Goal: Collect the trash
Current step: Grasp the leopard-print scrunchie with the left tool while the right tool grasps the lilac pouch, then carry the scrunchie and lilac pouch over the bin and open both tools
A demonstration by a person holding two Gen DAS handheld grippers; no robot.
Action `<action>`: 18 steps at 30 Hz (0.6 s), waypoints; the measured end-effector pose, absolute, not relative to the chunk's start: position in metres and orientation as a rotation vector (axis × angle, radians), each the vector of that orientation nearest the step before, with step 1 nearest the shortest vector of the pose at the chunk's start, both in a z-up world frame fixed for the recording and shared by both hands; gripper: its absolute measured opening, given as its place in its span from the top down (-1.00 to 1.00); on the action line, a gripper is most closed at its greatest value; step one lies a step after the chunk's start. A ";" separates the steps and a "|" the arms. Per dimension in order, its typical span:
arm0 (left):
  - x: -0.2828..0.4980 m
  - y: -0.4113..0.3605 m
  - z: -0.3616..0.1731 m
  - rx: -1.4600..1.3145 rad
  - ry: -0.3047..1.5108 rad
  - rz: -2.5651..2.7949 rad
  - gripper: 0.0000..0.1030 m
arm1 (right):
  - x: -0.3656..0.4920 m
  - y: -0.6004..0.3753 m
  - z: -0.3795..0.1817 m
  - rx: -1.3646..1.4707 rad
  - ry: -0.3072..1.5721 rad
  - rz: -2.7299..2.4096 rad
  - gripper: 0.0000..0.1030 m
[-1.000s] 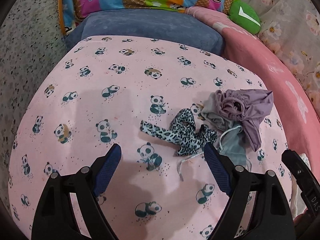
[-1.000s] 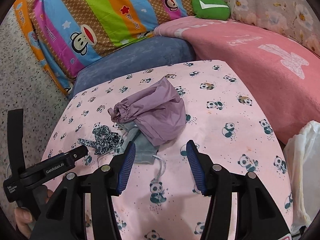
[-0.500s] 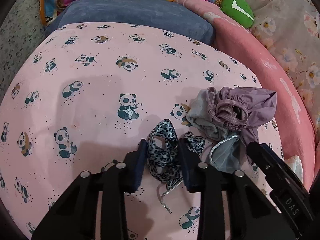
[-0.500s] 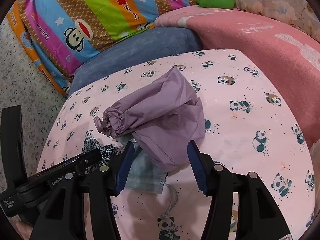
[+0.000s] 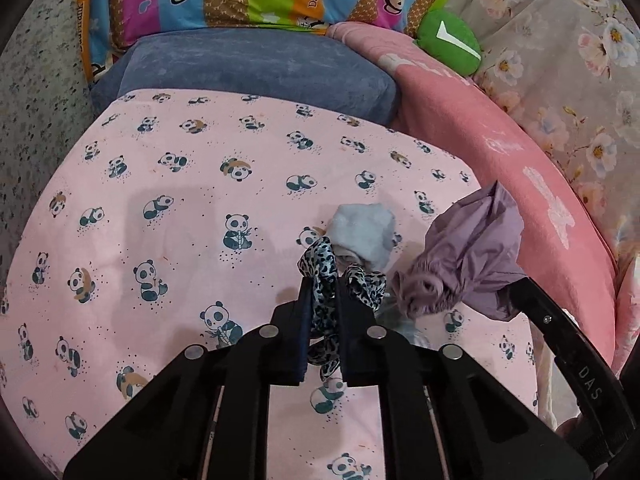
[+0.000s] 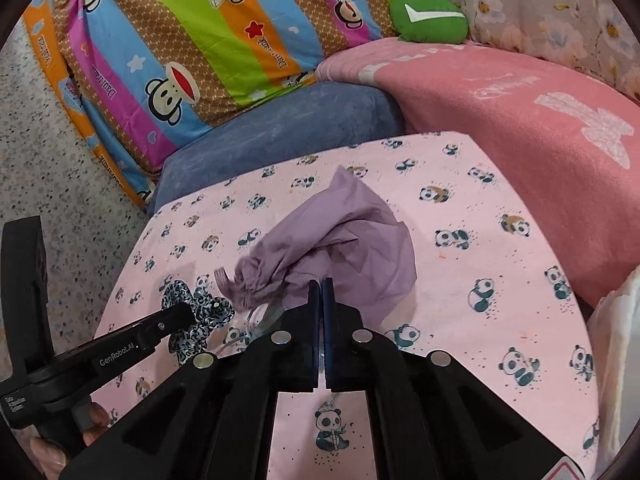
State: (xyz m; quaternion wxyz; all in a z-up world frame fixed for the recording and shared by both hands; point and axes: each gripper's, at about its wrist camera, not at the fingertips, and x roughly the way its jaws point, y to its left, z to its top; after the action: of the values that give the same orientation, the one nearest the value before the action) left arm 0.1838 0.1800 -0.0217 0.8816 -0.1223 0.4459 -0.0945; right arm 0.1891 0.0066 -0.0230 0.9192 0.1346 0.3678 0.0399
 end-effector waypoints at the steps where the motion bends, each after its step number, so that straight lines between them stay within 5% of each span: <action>1: 0.180 0.176 -0.014 -0.249 0.916 -0.203 0.79 | 0.185 0.004 -0.017 0.280 0.745 0.081 0.94; 18: 0.101 0.070 0.074 -0.117 0.760 -0.384 0.79 | 0.064 -0.088 0.095 0.345 0.480 -0.039 0.94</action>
State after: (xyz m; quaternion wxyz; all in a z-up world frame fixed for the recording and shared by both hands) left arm 0.1008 0.0700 0.0745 0.9091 -0.0569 0.3683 -0.1862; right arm 0.0638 -0.0885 0.0949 0.9565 0.1698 0.2365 -0.0193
